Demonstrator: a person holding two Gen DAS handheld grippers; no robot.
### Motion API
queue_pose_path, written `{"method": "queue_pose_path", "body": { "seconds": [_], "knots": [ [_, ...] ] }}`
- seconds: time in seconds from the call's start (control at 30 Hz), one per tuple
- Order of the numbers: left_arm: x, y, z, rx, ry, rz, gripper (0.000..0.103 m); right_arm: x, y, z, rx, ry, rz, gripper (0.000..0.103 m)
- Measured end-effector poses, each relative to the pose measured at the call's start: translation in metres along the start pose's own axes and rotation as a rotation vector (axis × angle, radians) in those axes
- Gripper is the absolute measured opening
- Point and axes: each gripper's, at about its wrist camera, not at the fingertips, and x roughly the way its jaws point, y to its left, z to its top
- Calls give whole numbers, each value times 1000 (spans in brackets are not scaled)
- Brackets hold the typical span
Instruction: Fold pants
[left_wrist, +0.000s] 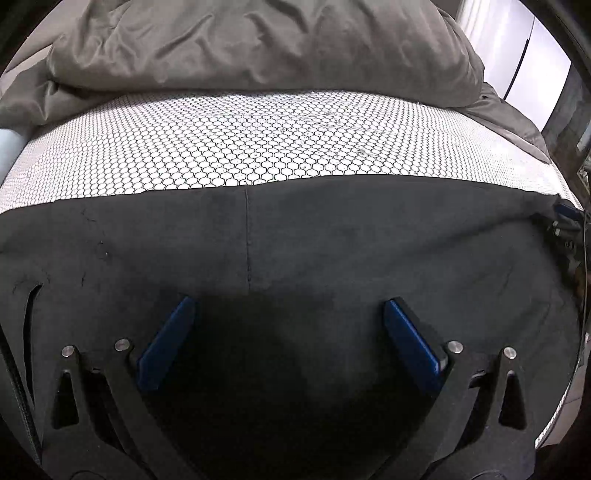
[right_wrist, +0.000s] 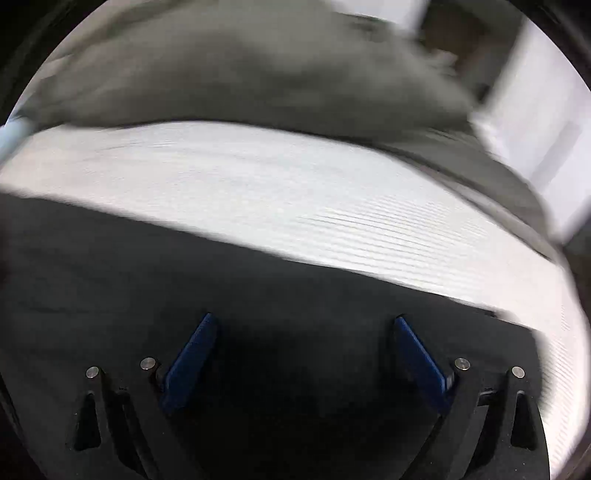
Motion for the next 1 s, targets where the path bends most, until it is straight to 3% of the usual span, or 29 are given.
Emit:
{"method": "queue_pose_path", "body": {
  "seconds": [0.07,0.1,0.17,0.23,0.3,0.33,0.4,0.47,0.6,0.77,0.83,0.93,1.0],
  "knots": [
    [2,-3,0,20,-4,-10,102,9,-48,-8,110,27,-45,96],
    [5,-5,-1,24,-3,-4,102,15,-72,-13,203,49,57,96],
    [7,-7,2,25,-1,15,102,13,-70,-12,210,43,63,97],
    [4,-8,2,17,-3,28,102,0,-42,-9,89,30,-50,97],
    [-5,-8,1,-19,-16,84,102,-22,-11,-6,-7,-20,-82,97],
    [-12,-9,1,-36,-34,106,102,-37,4,-7,-21,-46,-45,98],
    [-20,-15,-2,-16,-53,75,102,-63,25,-14,-20,-78,51,98],
    [-18,-22,-5,23,-33,34,102,-81,63,-21,-38,-87,165,98],
    [-14,-16,-19,30,8,30,102,-112,114,-55,-134,-88,330,100],
    [-41,15,-45,61,-28,16,102,-92,139,-90,-198,-4,302,103],
    [-51,38,-51,21,-42,15,102,-89,132,-91,-145,-11,324,102],
    [-59,74,-59,-72,-56,116,102,-91,123,-94,-124,-5,339,103],
    [-66,86,-63,-117,-66,107,101,-92,124,-98,-132,-18,327,103]
  ]
}}
